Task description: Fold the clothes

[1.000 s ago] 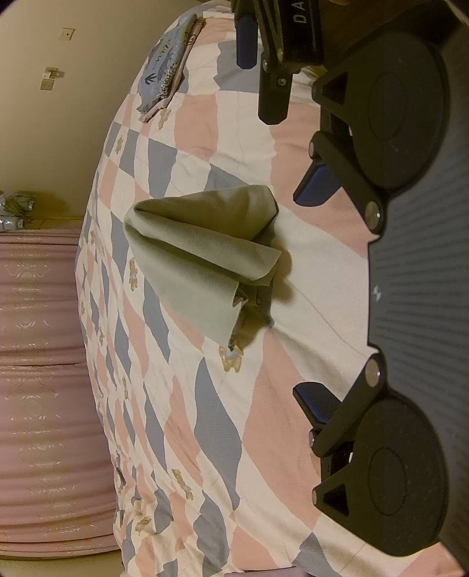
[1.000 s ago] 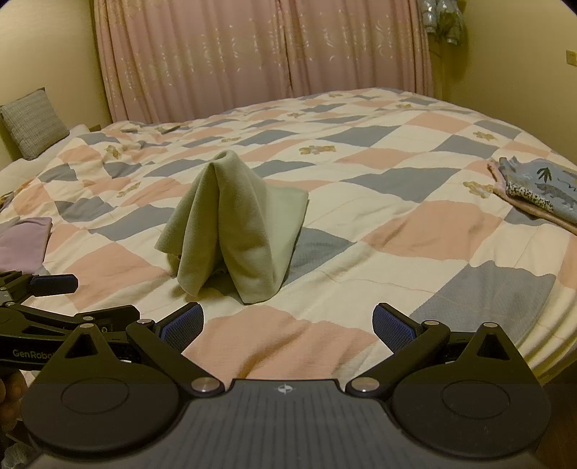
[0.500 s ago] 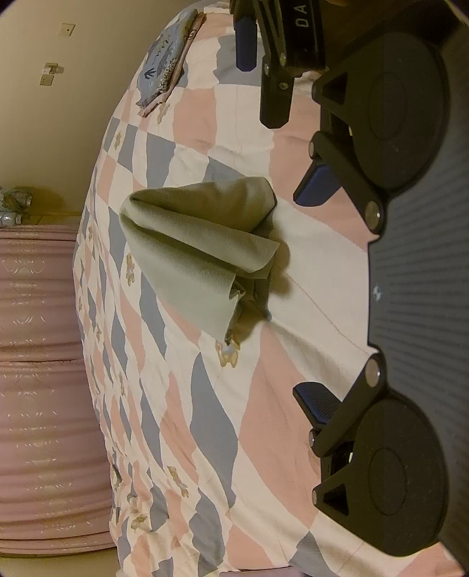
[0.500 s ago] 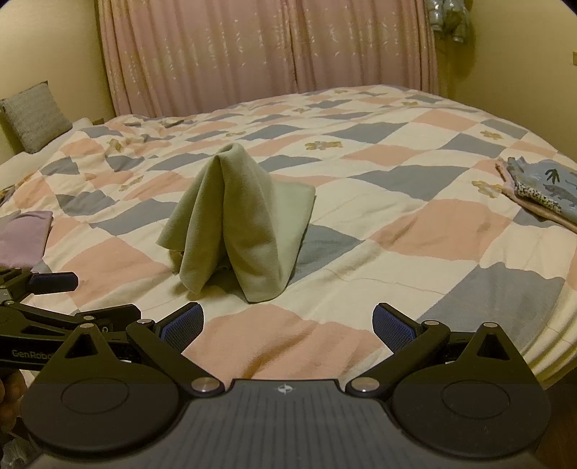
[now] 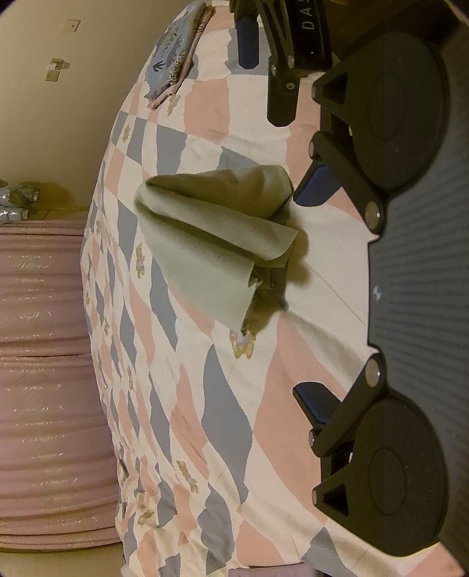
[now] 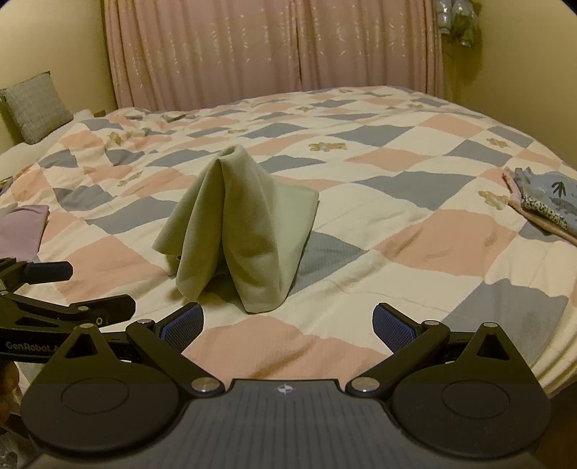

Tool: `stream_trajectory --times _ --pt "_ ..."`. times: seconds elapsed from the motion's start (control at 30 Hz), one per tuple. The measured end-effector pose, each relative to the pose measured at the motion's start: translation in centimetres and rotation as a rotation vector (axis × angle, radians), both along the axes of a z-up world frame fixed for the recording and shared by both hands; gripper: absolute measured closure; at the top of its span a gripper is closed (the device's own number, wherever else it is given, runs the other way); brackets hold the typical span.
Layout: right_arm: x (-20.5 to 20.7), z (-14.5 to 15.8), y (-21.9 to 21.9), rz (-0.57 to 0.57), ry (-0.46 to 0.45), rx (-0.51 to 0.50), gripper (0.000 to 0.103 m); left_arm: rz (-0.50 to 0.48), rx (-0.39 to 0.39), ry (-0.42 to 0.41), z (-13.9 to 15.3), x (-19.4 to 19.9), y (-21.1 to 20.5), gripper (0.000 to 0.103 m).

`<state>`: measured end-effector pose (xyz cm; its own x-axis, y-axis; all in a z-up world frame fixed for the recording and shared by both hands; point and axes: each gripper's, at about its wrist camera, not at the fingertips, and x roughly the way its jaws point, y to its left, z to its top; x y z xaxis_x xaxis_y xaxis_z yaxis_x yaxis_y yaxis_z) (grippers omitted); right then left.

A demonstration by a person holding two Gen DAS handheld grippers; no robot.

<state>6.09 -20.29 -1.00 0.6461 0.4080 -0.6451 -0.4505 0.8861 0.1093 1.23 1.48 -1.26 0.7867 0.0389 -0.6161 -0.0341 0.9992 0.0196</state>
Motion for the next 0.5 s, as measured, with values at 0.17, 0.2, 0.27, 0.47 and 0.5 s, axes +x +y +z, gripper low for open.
stream_trajectory --times 0.17,0.2,0.27,0.47,0.5 --pt "0.6 -0.1 0.1 0.005 -0.001 -0.011 0.0 -0.001 0.003 0.001 -0.1 0.4 0.1 0.001" --pt "0.7 -0.1 0.1 0.005 -0.001 -0.012 0.0 -0.003 0.005 0.001 -0.2 0.4 0.1 0.001" --pt "0.9 -0.3 0.1 0.003 0.002 -0.013 0.0 -0.009 0.01 0.003 -0.3 0.5 0.1 0.001" --pt "1.2 -0.8 0.4 0.009 0.018 -0.017 0.0 -0.02 0.016 0.01 -0.7 0.7 0.1 0.001" --pt "1.2 -0.9 0.5 0.011 0.021 -0.019 0.0 -0.021 0.016 0.01 -0.8 0.8 0.1 0.001"
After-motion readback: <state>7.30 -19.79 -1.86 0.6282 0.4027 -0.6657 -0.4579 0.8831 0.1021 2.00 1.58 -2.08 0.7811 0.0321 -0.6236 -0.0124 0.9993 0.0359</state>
